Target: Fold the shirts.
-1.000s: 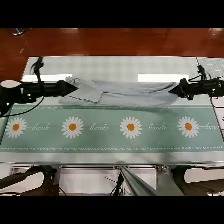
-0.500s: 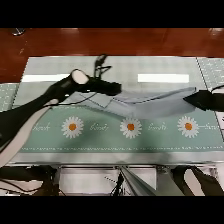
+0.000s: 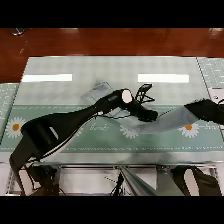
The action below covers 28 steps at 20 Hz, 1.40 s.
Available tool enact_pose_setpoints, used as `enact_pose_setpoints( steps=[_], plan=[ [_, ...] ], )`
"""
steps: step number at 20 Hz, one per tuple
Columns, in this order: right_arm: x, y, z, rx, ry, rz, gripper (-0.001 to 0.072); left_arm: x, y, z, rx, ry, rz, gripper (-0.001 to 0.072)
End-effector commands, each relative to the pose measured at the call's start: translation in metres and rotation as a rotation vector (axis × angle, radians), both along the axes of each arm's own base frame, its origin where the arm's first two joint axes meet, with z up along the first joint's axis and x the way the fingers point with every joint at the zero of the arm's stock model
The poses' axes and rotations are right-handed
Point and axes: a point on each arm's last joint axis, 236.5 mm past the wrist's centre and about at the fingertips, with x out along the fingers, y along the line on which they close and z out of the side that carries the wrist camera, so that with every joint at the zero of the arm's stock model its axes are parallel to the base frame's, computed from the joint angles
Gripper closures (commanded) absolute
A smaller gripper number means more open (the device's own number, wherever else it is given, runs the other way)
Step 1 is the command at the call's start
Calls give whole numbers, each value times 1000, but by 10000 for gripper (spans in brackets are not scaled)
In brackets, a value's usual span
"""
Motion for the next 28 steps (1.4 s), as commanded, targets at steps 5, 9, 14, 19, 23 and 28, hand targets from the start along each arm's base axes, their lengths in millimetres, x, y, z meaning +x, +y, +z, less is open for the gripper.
enact_pose_setpoints(
  steps=[5, 9, 14, 19, 23, 28],
  plan=[
    [17, 18, 44, 116, -71, 37, 685, 147, 156, 83, -73, -4, 194, 689],
    [58, 70, 84, 184, -158, 205, 685, 192, 316, 175, -84, -155, 424, 689],
    [111, 208, 59, 202, -106, 454, 685, 126, 423, 258, -57, -439, 599, 689],
    [150, 305, -18, 179, 27, 564, 685, 43, 430, 244, -37, -513, 686, 688],
    [168, 335, -71, 170, 109, 585, 685, 15, 421, 195, -33, -427, 699, 688],
    [188, 339, -98, 171, 121, 530, 685, 17, 418, 170, -38, -381, 724, 688]
  ],
)
